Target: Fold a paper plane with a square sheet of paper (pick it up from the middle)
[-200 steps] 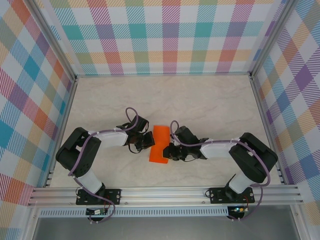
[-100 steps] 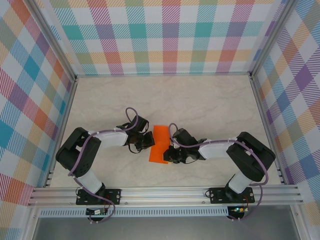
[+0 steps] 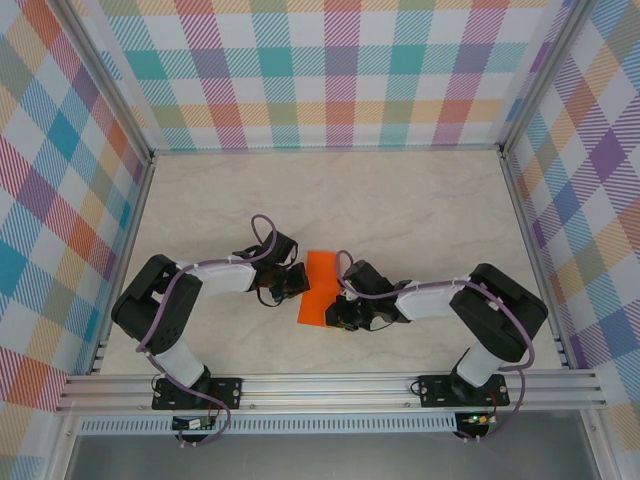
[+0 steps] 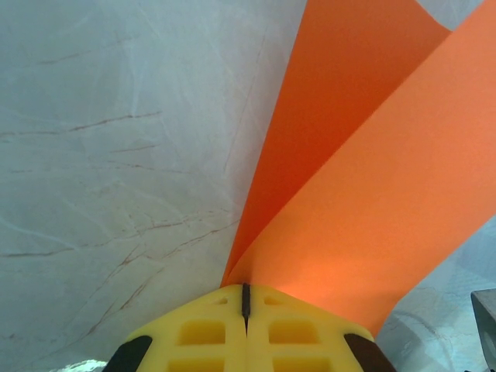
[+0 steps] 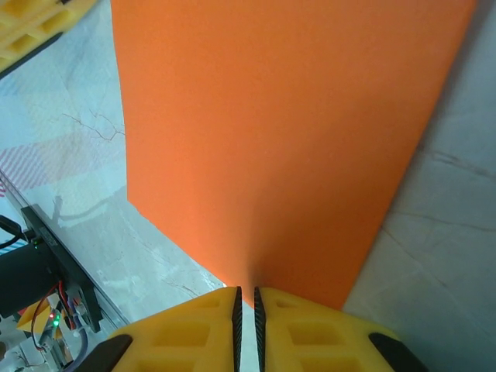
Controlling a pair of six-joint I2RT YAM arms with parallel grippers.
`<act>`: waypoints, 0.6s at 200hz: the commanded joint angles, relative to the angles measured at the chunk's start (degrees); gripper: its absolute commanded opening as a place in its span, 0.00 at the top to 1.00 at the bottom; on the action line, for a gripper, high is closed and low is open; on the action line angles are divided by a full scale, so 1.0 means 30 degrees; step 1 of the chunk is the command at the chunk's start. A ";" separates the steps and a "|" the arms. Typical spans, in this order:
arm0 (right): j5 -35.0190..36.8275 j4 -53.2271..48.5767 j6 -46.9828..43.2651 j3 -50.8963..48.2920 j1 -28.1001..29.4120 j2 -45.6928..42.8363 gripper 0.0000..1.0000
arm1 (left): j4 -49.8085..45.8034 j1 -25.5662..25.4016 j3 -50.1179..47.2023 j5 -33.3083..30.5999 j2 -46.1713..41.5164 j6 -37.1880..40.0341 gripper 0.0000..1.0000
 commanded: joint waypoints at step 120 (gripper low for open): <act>-0.0638 -0.2665 -0.3319 0.4061 -0.4082 0.0851 0.82 | -0.2132 -0.0150 -0.1084 -0.1305 0.1123 0.0548 1.00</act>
